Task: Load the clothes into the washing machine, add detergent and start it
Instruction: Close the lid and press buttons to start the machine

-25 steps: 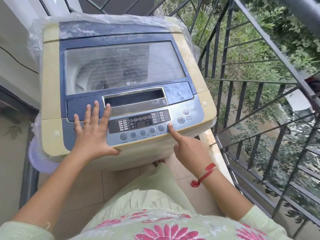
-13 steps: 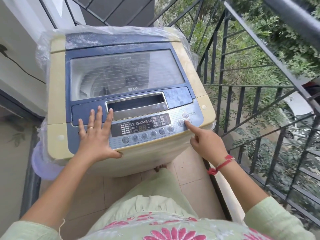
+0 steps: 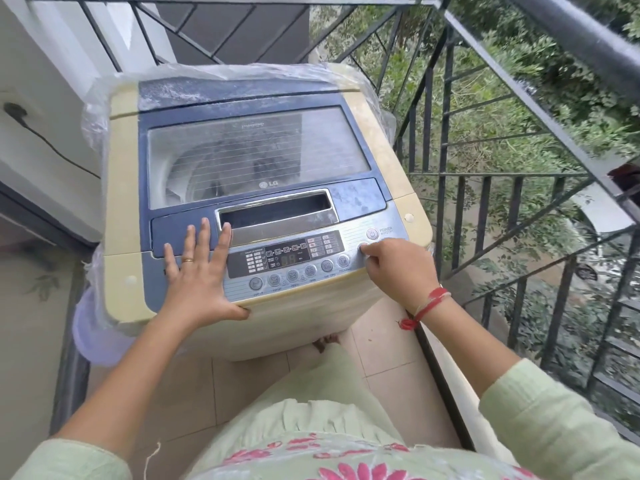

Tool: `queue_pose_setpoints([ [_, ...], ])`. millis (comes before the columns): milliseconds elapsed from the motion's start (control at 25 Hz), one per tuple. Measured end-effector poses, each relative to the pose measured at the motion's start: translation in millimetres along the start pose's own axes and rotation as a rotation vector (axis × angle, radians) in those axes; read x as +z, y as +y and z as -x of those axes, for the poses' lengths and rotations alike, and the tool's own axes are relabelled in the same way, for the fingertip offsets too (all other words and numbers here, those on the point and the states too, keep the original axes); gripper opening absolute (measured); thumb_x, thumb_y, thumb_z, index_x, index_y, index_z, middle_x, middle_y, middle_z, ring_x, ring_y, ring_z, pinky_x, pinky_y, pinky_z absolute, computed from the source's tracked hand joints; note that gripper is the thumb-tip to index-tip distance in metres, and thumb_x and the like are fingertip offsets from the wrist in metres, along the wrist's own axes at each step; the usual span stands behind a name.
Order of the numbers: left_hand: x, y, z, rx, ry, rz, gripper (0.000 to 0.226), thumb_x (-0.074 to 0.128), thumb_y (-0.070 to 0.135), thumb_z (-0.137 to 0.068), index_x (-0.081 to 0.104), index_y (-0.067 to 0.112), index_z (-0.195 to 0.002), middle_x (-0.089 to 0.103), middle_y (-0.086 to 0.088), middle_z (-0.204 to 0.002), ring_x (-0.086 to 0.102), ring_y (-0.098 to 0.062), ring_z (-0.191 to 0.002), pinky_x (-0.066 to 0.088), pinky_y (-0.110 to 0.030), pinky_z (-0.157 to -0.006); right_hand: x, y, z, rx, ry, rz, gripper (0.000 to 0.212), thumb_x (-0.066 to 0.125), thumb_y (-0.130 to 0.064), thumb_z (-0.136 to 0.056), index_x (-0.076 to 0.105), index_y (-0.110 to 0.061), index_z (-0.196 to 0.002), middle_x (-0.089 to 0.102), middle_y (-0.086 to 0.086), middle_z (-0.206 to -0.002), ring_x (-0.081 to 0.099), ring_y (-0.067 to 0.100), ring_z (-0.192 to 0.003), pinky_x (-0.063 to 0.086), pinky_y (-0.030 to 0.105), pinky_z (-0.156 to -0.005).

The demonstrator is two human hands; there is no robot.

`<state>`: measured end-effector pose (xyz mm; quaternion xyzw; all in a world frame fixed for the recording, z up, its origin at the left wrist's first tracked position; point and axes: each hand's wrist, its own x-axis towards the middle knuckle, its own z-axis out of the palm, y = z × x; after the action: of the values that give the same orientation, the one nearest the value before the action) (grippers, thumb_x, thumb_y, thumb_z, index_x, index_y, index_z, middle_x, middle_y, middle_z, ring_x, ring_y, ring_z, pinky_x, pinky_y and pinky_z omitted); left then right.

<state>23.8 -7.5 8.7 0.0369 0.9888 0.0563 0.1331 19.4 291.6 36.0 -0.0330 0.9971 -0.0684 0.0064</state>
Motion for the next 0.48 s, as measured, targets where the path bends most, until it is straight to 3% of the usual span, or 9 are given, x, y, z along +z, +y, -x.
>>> queue_pose_setpoints([
  [80, 1, 0, 0, 0.005, 0.001, 0.0, 0.148, 0.076, 0.069, -0.043, -0.032, 0.035, -0.139, -0.039, -0.002, -0.148, -0.035, -0.022, -0.137, -0.019, -0.053, -0.109, 9, 7, 13, 0.115, 0.21, -0.381, 0.028, 0.05, -0.012, -0.085, 0.073, -0.021, -0.098, 0.066, -0.007, -0.074, 0.057, 0.004, -0.065, 0.041, 0.022, -0.054],
  [120, 1, 0, -1, 0.005, 0.0, 0.001, 0.148, 0.075, 0.069, -0.043, -0.032, 0.035, -0.139, -0.039, -0.003, -0.148, -0.035, -0.023, -0.137, -0.019, -0.054, -0.109, 14, 12, 23, 0.142, 0.308, -0.574, 0.027, 0.051, -0.008, -0.084, 0.073, -0.019, -0.095, 0.062, -0.008, -0.065, 0.052, 0.003, -0.058, 0.037, 0.016, -0.052],
  [200, 1, -1, -1, -0.001, 0.001, 0.0, 0.147, 0.075, 0.069, -0.044, -0.032, 0.034, -0.139, -0.038, -0.004, -0.149, -0.033, -0.024, -0.138, -0.019, -0.054, -0.109, 24, 17, 47, 0.151, 0.433, -0.773, 0.025, 0.049, -0.008, -0.081, 0.068, -0.023, -0.085, 0.056, -0.001, -0.057, 0.046, 0.008, -0.051, 0.032, 0.017, -0.049],
  [280, 2, -3, -1, 0.001, 0.012, -0.004, 0.147, 0.075, 0.069, -0.044, -0.031, 0.034, -0.14, -0.036, -0.004, -0.15, -0.032, -0.024, -0.139, -0.02, -0.054, -0.108, 33, 16, 70, 0.126, 0.454, -0.855, 0.021, 0.046, -0.014, -0.079, 0.061, -0.028, -0.08, 0.056, 0.004, -0.064, 0.047, 0.014, -0.052, 0.034, 0.023, -0.05],
  [480, 0, -3, 0, 0.015, 0.026, -0.009, 0.148, 0.074, 0.07, -0.043, -0.032, 0.033, -0.139, -0.036, -0.004, -0.15, -0.031, -0.024, -0.139, -0.019, -0.054, -0.109, 46, -2, 104, 0.074, 0.389, -0.848, 0.01, 0.046, -0.022, -0.079, 0.047, -0.032, -0.076, 0.045, -0.002, -0.057, 0.036, 0.004, -0.045, 0.029, 0.015, -0.046],
])
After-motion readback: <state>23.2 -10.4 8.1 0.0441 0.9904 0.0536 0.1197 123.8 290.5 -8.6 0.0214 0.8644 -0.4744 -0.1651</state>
